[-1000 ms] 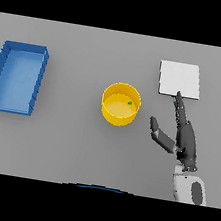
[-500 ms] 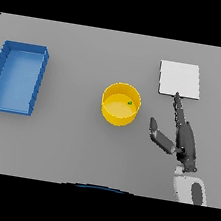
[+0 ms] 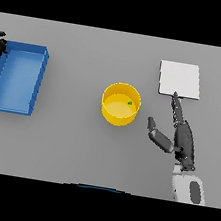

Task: Pick up the red beaker and tilt it to pour out 1 green nut into yellow bowl. Pick up the yellow bowl and place it on the metallic measuring scale.

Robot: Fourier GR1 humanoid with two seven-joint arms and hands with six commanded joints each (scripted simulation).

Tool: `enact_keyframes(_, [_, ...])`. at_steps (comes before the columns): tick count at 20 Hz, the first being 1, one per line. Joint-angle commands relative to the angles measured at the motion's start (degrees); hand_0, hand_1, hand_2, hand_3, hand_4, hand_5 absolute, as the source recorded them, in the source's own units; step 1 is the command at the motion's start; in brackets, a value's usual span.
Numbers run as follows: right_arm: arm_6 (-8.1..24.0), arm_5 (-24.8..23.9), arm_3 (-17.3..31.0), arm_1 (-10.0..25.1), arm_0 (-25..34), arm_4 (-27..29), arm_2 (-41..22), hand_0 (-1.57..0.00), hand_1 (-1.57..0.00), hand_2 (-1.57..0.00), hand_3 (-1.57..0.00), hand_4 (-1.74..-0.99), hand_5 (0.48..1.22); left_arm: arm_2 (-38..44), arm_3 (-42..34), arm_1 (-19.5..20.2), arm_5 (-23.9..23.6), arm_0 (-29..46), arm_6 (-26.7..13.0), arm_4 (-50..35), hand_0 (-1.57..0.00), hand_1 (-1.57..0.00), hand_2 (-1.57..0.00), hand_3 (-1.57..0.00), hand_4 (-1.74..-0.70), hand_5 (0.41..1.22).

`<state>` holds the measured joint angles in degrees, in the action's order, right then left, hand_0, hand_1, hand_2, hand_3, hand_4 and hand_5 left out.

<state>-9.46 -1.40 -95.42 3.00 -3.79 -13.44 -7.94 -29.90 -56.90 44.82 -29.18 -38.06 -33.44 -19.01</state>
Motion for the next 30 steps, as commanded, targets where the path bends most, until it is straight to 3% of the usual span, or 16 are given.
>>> enact_keyframes(1, [-0.18,0.11,-0.31,0.28,-0.4,0.13,0.13,0.0,0.0,0.0,0.0,-1.17,0.683,-0.42,-1.22,0.59,-0.11,1.12,-0.57,-0.94,-1.57,-1.57,-1.57,-1.38,-1.74,1.076])
enact_keyframes(3, [0.4,0.41,-0.58,0.52,0.24,0.44,0.2,0.0,0.0,0.0,0.0,-1.168,0.679,-1.34,-3.44,1.92,1.89,2.91,-1.46,-3.71,-1.57,-1.57,-1.57,-1.37,-1.73,0.955])
enact_keyframes(4, [0.84,0.17,-0.91,0.17,0.09,-0.01,-0.21,0.0,0.0,0.0,0.0,-1.165,0.678,-2.53,-5.27,3.03,3.18,3.52,-1.48,-4.78,-1.57,-1.57,-1.57,-1.41,-1.66,0.888])
enact_keyframes(6, [1.07,-0.17,-1.08,0.56,-0.39,-0.46,-0.05,0.0,0.0,0.0,0.0,-1.163,0.671,-3.97,-8.39,5.34,6.64,4.58,0.72,-5.17,-1.57,-1.54,-1.49,-1.24,-1.31,0.774])
enact_keyframes(7, [1.59,-0.06,-0.7,0.75,-0.08,-0.39,0.1,0.0,0.0,0.0,0.0,-1.159,0.669,-4.54,-9.67,6.11,8.69,4.96,2.48,-5.01,-1.5,-1.38,-1.31,-1.1,-1.15,0.74])
enact_keyframes(9, [0.75,0.11,-1.08,0.79,-0.37,-0.15,0.02,0.0,0.0,0.0,0.0,-1.162,0.671,-4.29,-12.04,7.17,13.03,6.48,4.69,-7.41,-1.0,-0.88,-0.84,-0.71,-0.93,0.697])
enact_keyframes(12, [0.12,0.45,-0.8,0.97,-0.09,0.33,0.18,0.0,0.0,0.0,0.0,-1.147,0.68,-5.35,-11.56,8.65,17.06,6.35,4.35,-6.91,-0.51,-0.45,-0.43,-0.36,-0.78,0.656])
enact_keyframes(16, [0.87,0.47,-1.34,1.09,-0.2,-0.15,-0.11,0.0,0.0,0.0,0.0,-1.16,0.688,-6.37,-7.53,6.85,17.04,4.63,4.92,-4.47,-0.21,-0.18,-0.18,-0.15,-0.73,0.647])
enact_keyframes(20, [1.64,-0.09,-1.14,1.11,-0.37,-0.88,-0.11,0.0,0.0,0.0,0.0,-1.178,0.679,-6.37,-6.33,5.91,14.56,3.41,6.34,-2.68,-0.09,-0.07,-0.07,-0.06,-0.7,0.653])
enact_keyframes(21, [3.33,-0.73,-1.11,1.47,0.28,-2.15,-0.17,0.0,0.0,0.0,0.0,-1.175,0.672,-6.17,-6.6,5.77,13.36,3.88,7.46,-2.47,-0.07,-0.06,-0.06,-0.05,-0.71,0.658])
enact_keyframes(23, [2.87,0.08,-1.51,2.37,0.73,-4.7,-2.09,0.0,0.0,0.0,0.0,-1.146,0.691,-5.6,-7.12,5.34,12.1,4.56,9.79,-2.7,-0.04,-0.04,-0.04,-0.03,-0.71,0.674])
enact_keyframes(26, [1.21,4.88,-0.46,7.37,3.7,-6.85,-3.8,0.0,0.0,0.0,0.0,-1.153,0.728,-5.09,-7.43,6.05,11.54,3.81,9.26,-2.64,-0.02,-0.02,-0.02,-0.01,-0.71,0.689])
enact_keyframes(29, [5.34,8.64,0.53,12.57,9.51,-15.05,-8.32,0.0,0.0,0.0,0.0,-1.204,0.708,-4.91,-8.0,5.13,11.35,4.64,11.12,-3.37,-0.01,-0.01,-0.01,-0.01,-0.72,0.67])
enact_keyframes(30, [5.34,10.13,1.48,14.59,11.71,-18.09,-10.23,0.0,0.0,0.0,0.0,-1.216,0.704,-4.73,-7.86,5.25,11.5,4.82,11.2,-3.62,-0.01,-0.01,-0.01,-0.01,-0.72,0.667])
